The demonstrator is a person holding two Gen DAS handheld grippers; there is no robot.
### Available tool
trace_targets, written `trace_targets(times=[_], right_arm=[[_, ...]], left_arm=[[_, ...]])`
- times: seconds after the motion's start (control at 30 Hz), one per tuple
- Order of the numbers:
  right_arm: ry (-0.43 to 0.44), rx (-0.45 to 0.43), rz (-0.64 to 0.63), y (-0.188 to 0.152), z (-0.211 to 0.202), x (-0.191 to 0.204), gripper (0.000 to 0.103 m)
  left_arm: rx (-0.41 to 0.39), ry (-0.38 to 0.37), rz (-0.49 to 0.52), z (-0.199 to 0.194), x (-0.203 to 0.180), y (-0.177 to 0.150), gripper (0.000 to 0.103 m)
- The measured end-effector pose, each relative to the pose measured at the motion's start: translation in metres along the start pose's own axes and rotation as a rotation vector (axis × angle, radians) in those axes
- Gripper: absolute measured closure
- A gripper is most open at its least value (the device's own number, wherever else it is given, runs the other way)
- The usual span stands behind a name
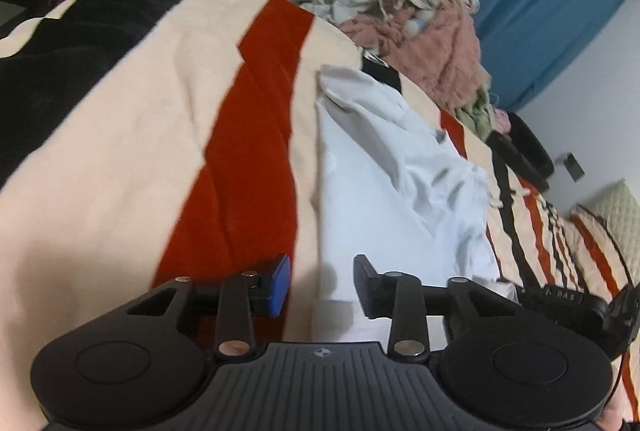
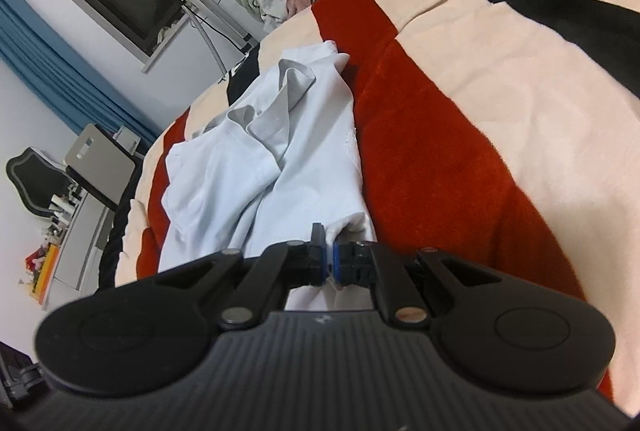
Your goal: Fold clothes
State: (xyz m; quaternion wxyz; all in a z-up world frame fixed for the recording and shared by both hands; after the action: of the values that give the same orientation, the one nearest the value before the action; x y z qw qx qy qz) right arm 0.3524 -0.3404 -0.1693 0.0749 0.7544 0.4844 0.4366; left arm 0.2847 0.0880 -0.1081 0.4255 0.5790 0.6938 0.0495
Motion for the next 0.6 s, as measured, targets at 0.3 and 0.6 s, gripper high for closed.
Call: trace_targets(times=[0.3, 0.6], right_arm=[[-0.003, -0.046, 0.017, -0.004, -0.029, 0.001, 0.096], [0.031, -0.090, -0.014, -0.008, -0.054, 0.013, 0.096]], left_arm=[[0.032, 0.026, 0.063, 0.002, -0.014, -0.029, 0.086], [-0.218, -0.007, 0.189, -0.047, -0.052, -0.021, 0.097]])
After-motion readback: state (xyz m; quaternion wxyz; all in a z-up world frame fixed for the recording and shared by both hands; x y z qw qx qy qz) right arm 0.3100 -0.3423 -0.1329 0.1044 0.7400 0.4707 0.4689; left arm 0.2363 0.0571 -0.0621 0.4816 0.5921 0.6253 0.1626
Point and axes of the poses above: each gripper's, at about its wrist camera, not at the fingertips, and z roughly the way its jaws point, x to its left, y to its top, the point moved 2 cm from there along z, roughly the way its jaws point, and after that the axes turned 4 degrees about -y, right-handed, at the moved point
